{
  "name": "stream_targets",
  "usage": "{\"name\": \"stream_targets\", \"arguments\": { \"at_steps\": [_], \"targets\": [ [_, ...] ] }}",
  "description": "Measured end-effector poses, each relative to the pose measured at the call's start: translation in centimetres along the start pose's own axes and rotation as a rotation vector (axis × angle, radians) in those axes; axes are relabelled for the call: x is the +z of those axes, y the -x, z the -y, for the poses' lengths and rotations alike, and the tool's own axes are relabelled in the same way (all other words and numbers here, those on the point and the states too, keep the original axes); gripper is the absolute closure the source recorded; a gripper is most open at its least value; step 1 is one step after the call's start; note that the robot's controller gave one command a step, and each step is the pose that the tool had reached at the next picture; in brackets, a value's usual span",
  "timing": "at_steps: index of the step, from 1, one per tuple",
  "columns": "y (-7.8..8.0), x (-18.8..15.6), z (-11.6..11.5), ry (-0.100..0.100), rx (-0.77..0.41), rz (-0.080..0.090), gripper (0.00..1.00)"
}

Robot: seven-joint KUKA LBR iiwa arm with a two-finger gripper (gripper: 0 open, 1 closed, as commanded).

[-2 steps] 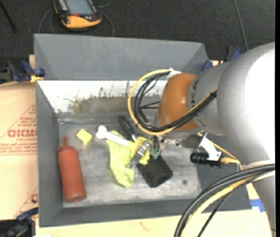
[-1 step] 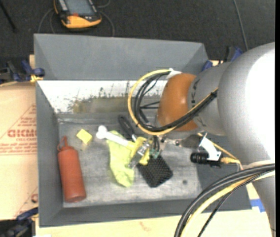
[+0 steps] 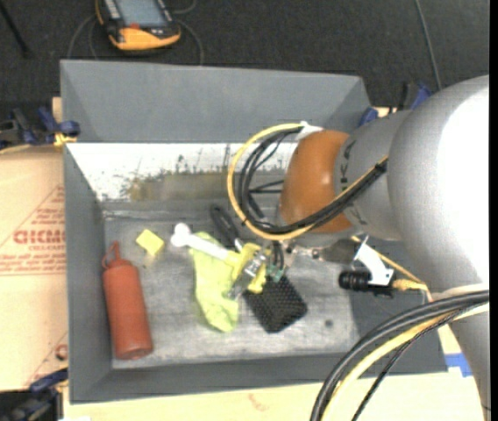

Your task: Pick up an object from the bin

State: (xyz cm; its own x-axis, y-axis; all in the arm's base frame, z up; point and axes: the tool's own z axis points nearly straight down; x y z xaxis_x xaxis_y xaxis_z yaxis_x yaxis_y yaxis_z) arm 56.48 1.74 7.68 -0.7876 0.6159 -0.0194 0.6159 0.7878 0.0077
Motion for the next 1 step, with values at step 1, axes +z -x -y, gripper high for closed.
{"name": "stream_targets", "arguments": {
  "at_steps": [1],
  "targets": [
    [0.0,0.0,0.0,0.0,-0.001,0.0,1.0]
  ]
}}
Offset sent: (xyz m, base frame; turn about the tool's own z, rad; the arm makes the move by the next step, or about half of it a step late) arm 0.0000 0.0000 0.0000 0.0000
